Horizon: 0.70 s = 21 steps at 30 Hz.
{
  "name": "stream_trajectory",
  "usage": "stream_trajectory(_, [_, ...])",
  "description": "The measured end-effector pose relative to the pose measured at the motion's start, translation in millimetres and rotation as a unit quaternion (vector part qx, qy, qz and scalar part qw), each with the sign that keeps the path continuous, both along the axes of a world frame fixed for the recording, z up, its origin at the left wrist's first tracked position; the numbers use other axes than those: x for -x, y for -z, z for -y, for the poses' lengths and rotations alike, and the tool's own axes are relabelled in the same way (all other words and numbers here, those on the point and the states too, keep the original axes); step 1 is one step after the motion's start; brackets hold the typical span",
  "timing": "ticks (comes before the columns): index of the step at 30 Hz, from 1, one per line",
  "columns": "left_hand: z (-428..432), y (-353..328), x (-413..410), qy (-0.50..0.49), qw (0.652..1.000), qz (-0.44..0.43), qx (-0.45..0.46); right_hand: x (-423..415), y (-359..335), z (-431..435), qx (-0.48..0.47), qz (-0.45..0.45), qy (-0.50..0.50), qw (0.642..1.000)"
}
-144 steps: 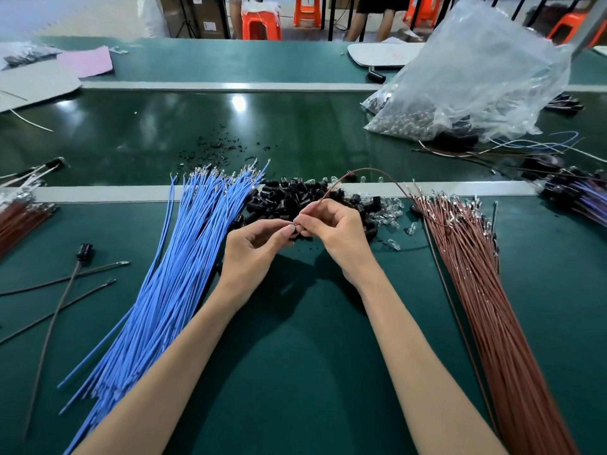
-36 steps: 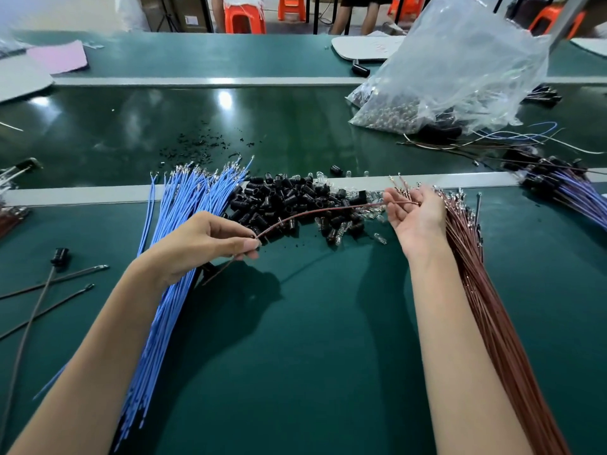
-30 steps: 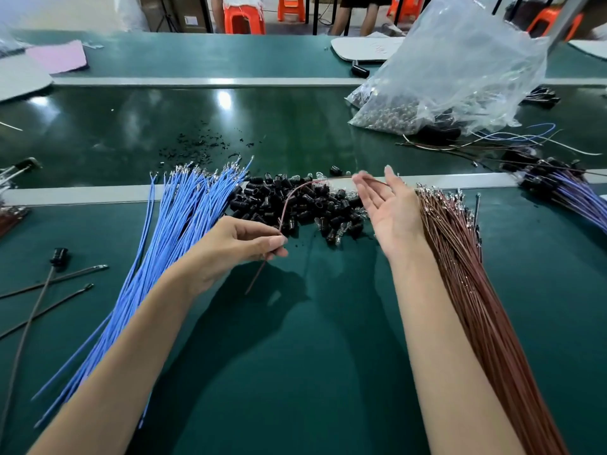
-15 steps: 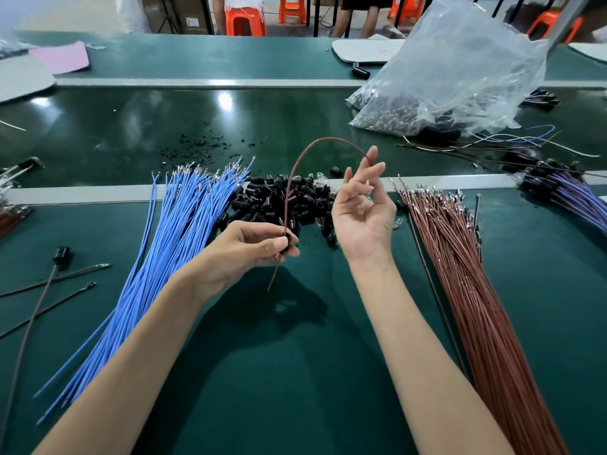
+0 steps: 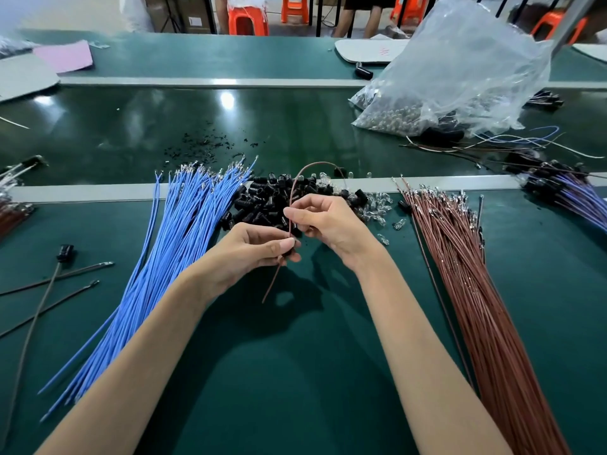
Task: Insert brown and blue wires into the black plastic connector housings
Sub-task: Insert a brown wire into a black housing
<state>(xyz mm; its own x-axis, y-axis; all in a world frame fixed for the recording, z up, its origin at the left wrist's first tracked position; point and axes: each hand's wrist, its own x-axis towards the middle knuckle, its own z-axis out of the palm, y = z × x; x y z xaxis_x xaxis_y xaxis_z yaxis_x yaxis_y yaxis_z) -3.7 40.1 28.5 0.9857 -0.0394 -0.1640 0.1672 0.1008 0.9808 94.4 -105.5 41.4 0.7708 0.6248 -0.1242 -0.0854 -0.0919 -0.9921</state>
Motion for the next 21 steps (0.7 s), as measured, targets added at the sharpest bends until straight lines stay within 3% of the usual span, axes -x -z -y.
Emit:
stream_trajectory(8, [7.3, 0.0, -2.6, -0.038, 0.999, 0.008, 0.014, -7.8, -6.0, 22.8, 0.047, 0.002, -0.105, 0.993])
stream_trajectory(13, [9.2, -4.6, -0.4, 0.004, 1.0, -0.007, -0.011, -11.1, -8.9, 16.6, -0.064, -0.075, 0.002, 0.995])
stream_trajectory(18, [13.9, -6.2, -2.9, -0.057, 0.998, 0.005, 0.015, -8.5, -9.3, 20.4, 0.02, -0.02, -0.053, 0.998])
stream_trajectory(21, [13.3, -8.2, -1.5, -0.033, 0.999, -0.003, 0.007, -12.4, -13.2, 20.4, -0.081, -0.086, 0.024, 0.993])
